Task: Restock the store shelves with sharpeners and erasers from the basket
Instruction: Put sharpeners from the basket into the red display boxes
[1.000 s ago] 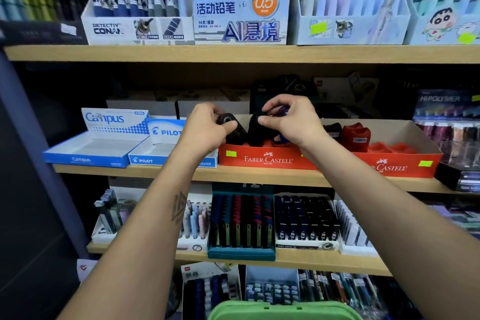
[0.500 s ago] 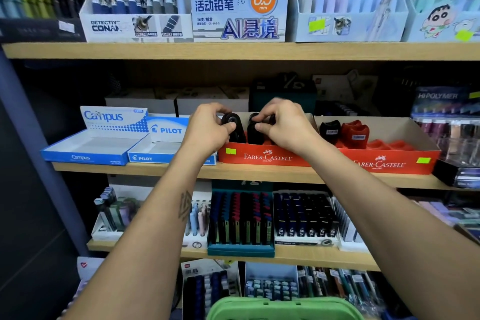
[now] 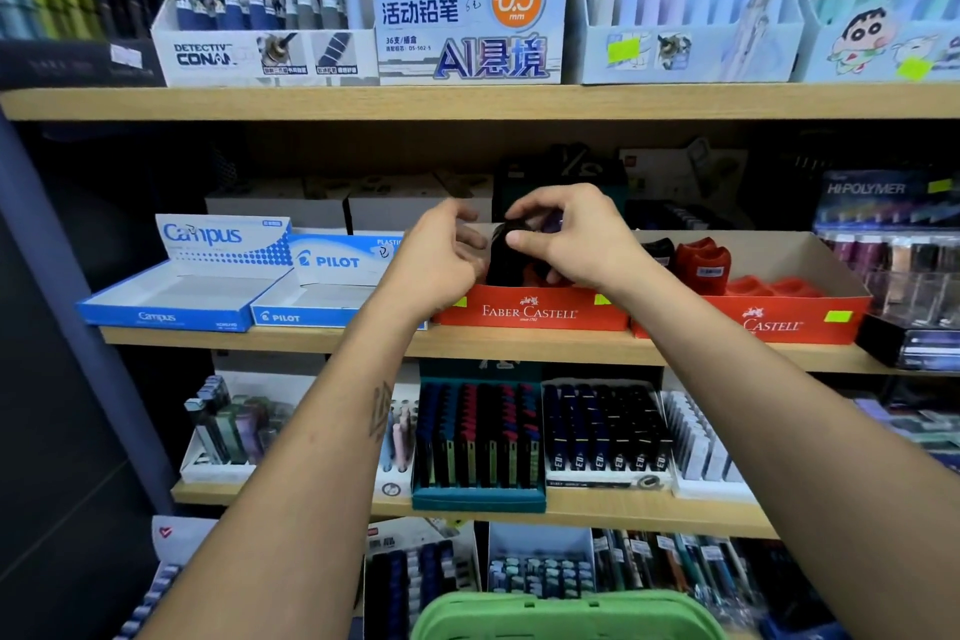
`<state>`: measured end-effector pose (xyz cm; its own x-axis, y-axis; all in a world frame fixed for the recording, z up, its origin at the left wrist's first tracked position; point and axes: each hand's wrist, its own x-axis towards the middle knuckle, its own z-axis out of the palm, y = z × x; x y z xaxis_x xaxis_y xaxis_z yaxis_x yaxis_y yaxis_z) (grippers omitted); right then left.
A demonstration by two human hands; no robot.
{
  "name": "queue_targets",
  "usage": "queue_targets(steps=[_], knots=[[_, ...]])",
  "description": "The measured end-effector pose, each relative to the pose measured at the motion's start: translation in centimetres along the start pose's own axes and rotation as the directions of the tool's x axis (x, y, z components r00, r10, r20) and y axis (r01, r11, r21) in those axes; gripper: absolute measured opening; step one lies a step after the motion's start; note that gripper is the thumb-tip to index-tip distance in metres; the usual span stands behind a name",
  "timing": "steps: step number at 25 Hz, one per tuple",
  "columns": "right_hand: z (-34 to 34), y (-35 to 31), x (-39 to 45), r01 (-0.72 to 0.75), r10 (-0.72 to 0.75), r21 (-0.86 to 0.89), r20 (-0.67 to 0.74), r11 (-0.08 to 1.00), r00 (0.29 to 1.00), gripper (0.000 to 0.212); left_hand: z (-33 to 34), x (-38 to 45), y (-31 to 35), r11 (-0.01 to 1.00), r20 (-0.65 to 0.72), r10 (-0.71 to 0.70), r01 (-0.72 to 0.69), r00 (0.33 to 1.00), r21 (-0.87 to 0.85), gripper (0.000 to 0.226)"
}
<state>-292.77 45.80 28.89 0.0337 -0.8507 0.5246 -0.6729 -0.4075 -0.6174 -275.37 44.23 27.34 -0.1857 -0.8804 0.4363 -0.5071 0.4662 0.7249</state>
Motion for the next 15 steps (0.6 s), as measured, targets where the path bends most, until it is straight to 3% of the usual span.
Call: queue_targets(steps=[3, 6, 15], knots=[[-0.2, 0.5, -0.1, -0.047, 0.046, -0.021, -0.016, 0.999, 0.999, 0.018, -0.4, -0.1, -0.3, 0.97, 0.08, -0.03, 0.009, 0.996, 0.243, 0.042], [-0.3, 0.0, -0.2, -0.037, 0.036, -0.078, -0.013, 0.996, 0.999, 0.016, -0.4, -0.9, 0.8, 0.929, 0.135, -0.051, -0.003, 0.99, 0.371, 0.047], [0.5, -0.7, -0.3, 0.017, -0.01, -0.266, 0.028, 0.964, 1.0, 0.019, -0.6, -1.5, 1.6, 0.894, 0.166, -0.058, -0.022, 0.984, 0.447, 0.039]])
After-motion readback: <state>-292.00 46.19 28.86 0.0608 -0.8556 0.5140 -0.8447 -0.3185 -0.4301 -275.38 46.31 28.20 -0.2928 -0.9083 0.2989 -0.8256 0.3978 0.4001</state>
